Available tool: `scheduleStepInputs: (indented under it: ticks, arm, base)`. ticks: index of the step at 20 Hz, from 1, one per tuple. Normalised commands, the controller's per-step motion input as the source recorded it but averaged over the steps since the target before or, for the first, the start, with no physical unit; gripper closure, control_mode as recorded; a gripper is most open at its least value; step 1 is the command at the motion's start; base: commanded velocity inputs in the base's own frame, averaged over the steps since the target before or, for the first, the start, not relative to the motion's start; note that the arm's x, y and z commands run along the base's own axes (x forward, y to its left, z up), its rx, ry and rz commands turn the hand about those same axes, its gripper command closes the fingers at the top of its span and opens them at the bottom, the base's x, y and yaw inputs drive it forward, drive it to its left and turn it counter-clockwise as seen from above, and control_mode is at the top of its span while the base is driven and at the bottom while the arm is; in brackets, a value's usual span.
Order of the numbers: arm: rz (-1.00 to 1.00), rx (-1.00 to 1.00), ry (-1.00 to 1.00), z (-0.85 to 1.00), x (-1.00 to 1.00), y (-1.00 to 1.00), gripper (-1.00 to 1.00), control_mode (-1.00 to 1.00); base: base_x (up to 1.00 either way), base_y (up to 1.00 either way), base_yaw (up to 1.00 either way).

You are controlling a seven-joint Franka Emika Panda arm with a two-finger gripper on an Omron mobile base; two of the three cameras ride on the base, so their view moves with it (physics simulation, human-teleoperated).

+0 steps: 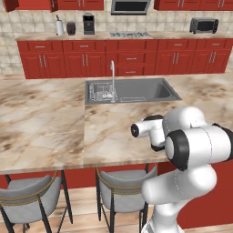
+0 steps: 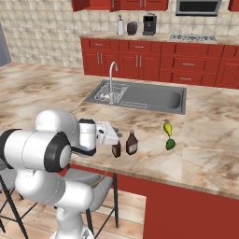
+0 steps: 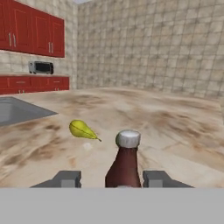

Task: Move the ketchup and ketchup from the cabinet to the dining counter.

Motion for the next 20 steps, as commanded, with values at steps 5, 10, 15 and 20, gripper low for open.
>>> scheduleStepInputs:
  ticks: [5,10,15,20]
  arm:
    - [-0.07,0.00,-0.13,-0.16,-0.07,0.00,-1.00,-1.00]
    - [-0.05,0.00,-0.15,-0.12,-0.06,0.00,-1.00,-1.00]
    - [-0.06,0.00,-0.15,-0.13,-0.07,0.12,-1.00,-1.00]
    - [-0.08,0.00,-0.15,-0.08,-0.09,0.28,-1.00,-1.00]
  base:
    - [0.00,0.00,0.00]
    - [0.00,0.00,0.00]
    - [0.00,0.00,0.00]
    - [0.00,0.00,0.00]
